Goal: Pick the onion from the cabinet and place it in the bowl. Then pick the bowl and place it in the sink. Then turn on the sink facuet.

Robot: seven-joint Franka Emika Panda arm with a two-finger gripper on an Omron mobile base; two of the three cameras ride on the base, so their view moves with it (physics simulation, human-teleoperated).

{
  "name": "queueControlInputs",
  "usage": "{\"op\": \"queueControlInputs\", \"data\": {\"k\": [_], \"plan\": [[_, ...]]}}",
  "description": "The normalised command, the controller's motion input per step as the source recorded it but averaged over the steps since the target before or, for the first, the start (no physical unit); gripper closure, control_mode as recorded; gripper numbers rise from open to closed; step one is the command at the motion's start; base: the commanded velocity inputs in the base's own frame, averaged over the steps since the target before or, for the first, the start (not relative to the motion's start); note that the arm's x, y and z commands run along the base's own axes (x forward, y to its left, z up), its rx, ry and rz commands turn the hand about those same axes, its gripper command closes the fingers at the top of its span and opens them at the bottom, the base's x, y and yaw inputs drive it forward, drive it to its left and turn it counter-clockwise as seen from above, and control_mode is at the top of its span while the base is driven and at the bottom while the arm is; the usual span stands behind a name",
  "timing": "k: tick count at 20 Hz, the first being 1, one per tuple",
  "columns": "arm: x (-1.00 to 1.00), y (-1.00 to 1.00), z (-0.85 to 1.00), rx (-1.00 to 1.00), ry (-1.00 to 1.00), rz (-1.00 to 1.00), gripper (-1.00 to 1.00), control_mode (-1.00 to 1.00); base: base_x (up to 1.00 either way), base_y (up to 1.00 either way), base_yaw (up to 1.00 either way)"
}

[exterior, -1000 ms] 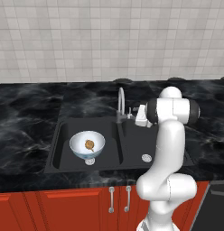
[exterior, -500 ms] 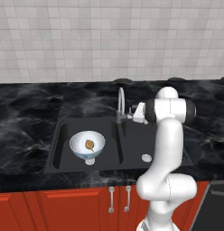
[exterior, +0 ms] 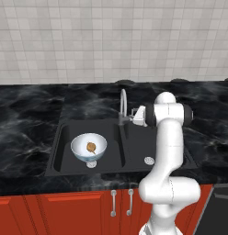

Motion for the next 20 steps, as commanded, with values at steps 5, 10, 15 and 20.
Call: {"op": "queueControlInputs", "data": {"k": [5, 10, 15, 20], "plan": [[0.38, -0.08, -0.01, 0.0, 0.0, -0.02, -1.0, -1.0, 0.0, 0.0, 0.0], [0.22, 0.0, -0.06, 0.0, 0.0, -0.01, -1.0, -1.0, 0.0, 0.0, 0.0], [0.0, 0.0, -0.01, 0.0, 0.0, 0.0, 1.0, -1.0, 0.0, 0.0, 0.0], [0.0, -0.07, 0.07, 0.03, 0.0, -0.08, 1.0, -1.0, 0.0, 0.0, 0.0]]}}
